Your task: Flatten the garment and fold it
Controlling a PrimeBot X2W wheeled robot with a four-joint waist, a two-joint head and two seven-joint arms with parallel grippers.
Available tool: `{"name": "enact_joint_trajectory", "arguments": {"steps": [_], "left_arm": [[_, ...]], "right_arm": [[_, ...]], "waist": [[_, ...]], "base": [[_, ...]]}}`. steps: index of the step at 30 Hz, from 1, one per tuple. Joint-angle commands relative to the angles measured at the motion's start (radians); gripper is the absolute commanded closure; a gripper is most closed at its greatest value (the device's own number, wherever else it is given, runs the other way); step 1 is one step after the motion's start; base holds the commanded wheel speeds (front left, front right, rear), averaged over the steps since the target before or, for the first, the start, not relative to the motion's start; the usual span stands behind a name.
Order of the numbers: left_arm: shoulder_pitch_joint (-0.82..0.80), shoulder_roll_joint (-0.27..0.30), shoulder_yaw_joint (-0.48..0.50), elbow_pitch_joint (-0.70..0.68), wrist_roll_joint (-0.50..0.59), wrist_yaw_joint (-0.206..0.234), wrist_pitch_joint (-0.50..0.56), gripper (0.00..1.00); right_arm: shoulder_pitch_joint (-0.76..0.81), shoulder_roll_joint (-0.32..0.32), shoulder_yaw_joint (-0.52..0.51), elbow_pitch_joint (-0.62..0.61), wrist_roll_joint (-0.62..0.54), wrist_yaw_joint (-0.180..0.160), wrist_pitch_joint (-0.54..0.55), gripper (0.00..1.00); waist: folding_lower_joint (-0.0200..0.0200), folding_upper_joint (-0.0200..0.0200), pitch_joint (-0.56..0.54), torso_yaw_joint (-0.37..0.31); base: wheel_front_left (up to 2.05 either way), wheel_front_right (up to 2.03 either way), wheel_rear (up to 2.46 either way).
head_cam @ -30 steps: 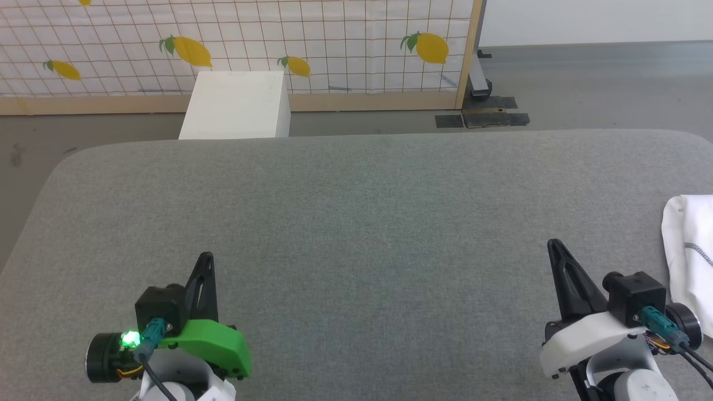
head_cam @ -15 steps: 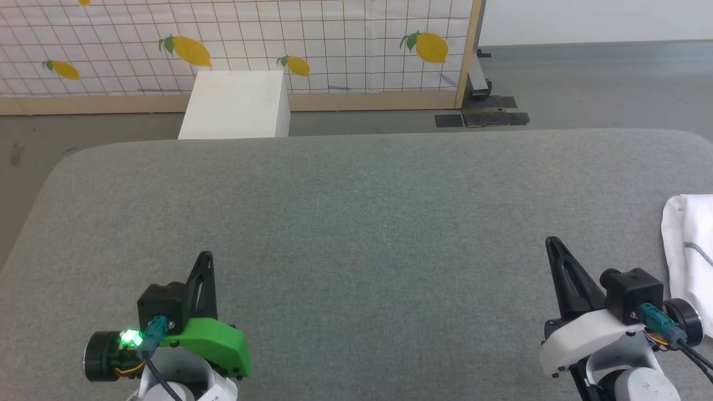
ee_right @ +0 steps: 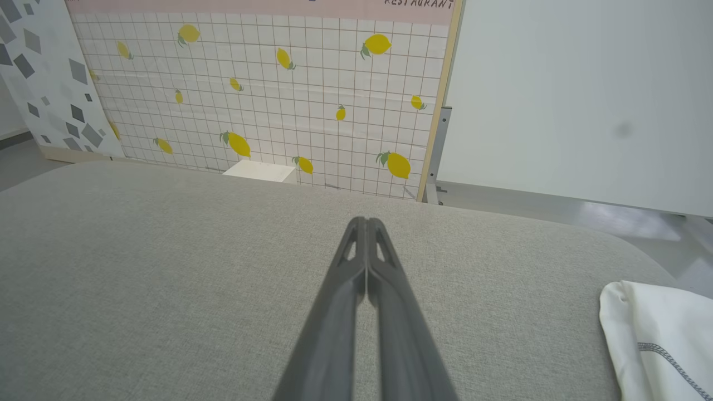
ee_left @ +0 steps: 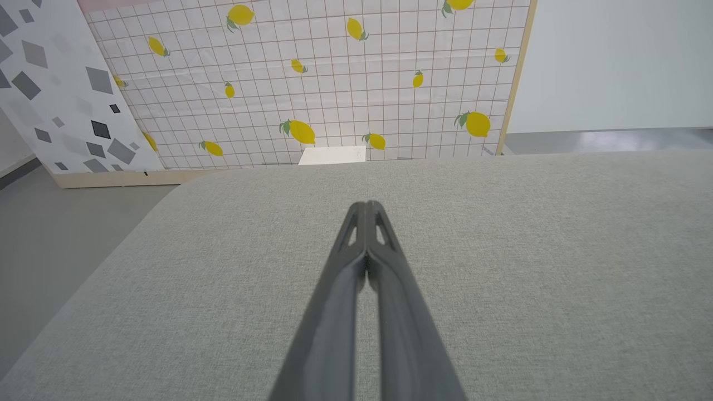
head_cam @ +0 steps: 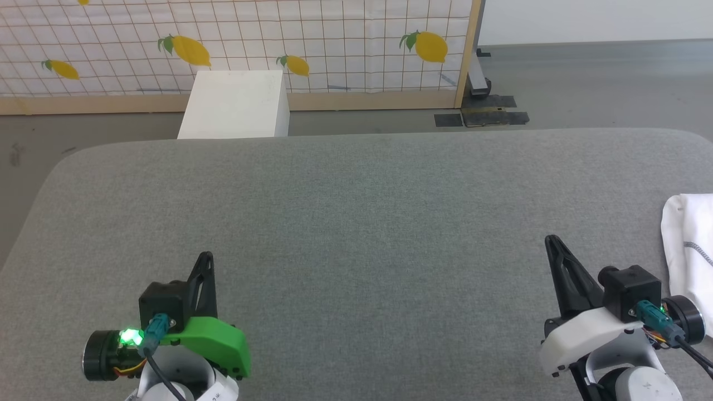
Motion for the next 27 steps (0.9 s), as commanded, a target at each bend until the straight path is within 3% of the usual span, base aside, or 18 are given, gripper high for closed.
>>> {"name": "enact_joint_trajectory", "arguments": {"steps": [1,27], "left_arm": [[0.011,-0.006,0.005,-0.007,0.015,-0.001,0.001,1.0],[0.011,-0.006,0.005,-0.007,0.015,-0.001,0.001,1.0]], "right_arm": [[0.017,0.001,0.002,-0.008,-0.006,-0.002,0.003,1.0],[0.017,0.001,0.002,-0.008,-0.006,-0.002,0.003,1.0]], "waist": [[0.0,0.0096,0.0,0.0],[0.0,0.0096,0.0,0.0]], "base": [[0.0,0.0,0.0],[0.0,0.0,0.0]]}}
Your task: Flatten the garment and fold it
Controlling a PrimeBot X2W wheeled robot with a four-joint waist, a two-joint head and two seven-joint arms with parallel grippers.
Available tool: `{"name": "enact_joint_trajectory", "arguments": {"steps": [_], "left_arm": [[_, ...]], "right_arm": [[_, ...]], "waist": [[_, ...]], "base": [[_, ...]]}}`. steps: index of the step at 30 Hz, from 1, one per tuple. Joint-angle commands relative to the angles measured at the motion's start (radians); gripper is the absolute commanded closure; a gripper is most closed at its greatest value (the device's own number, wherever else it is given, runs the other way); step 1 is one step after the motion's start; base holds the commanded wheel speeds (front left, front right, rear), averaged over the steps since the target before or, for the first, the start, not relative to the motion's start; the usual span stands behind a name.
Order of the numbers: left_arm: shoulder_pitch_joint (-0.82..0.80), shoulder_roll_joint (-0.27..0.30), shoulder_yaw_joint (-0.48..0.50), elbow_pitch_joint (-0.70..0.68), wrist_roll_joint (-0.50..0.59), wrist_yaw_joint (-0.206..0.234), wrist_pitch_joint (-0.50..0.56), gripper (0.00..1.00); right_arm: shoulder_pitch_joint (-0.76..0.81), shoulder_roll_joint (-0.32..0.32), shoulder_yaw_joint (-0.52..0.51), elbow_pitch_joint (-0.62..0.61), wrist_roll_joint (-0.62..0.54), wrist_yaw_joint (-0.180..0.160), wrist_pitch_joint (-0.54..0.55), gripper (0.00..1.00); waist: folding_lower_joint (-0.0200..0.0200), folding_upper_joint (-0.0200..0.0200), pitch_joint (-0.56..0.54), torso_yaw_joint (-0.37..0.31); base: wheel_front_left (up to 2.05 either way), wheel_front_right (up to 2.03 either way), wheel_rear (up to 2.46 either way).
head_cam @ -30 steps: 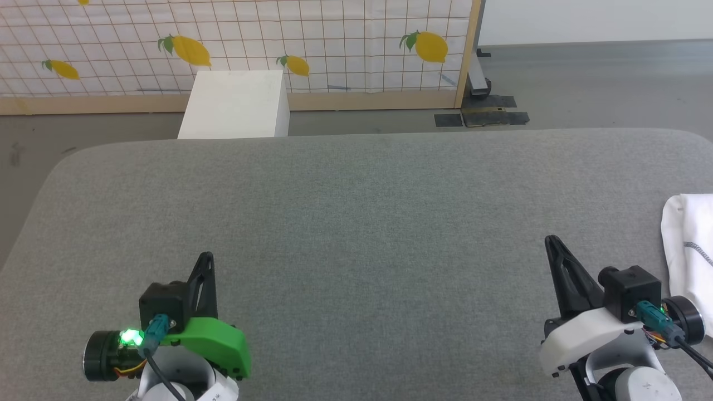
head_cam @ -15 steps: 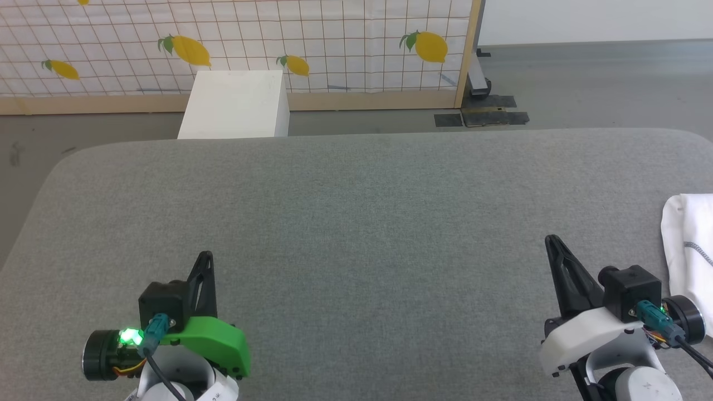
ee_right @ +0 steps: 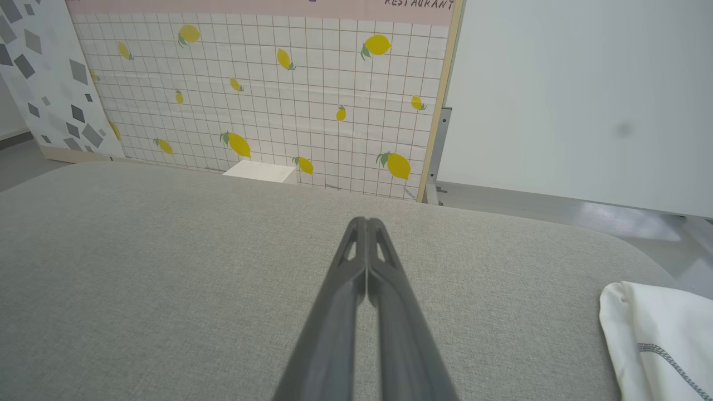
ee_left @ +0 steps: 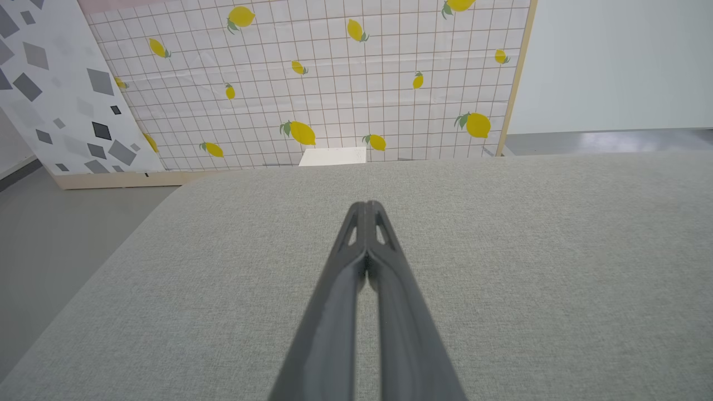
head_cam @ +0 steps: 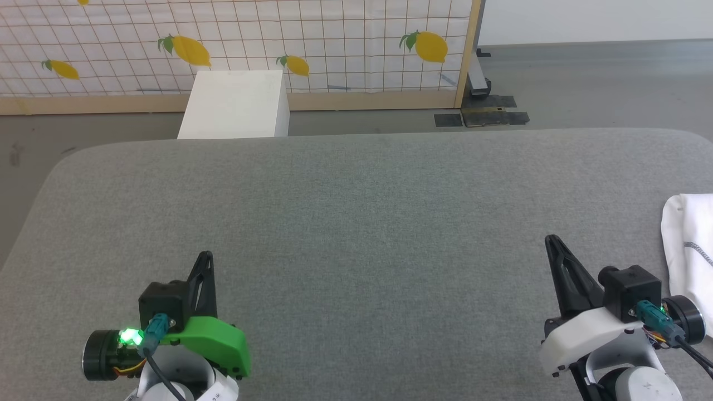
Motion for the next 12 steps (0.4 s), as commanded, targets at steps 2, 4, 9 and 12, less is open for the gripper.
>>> {"name": "enact_joint_trajectory", "arguments": {"steps": [2,4,9,12], "left_arm": [[0.011,-0.005,0.004,-0.003,0.013,-0.001,0.001,1.0],[0.011,-0.005,0.004,-0.003,0.013,-0.001,0.001,1.0],[0.011,-0.005,0.004,-0.003,0.013,-0.001,0.001,1.0],[0.011,-0.005,0.004,-0.003,0.013,-0.001,0.001,1.0]], "right_arm": [[0.016,0.001,0.002,-0.005,-0.006,-0.002,0.003,1.0],[0.016,0.001,0.002,-0.005,-0.006,-0.002,0.003,1.0],[0.016,0.001,0.002,-0.005,-0.006,-0.002,0.003,1.0],[0.016,0.001,0.002,-0.005,-0.006,-0.002,0.003,1.0]], "waist": [[0.0,0.0096,0.0,0.0],[0.0,0.0096,0.0,0.0],[0.0,0.0096,0.0,0.0],[0.0,0.0096,0.0,0.0]], "base": [[0.0,0.0,0.0],[0.0,0.0,0.0],[0.0,0.0,0.0],[0.0,0.0,0.0]]}}
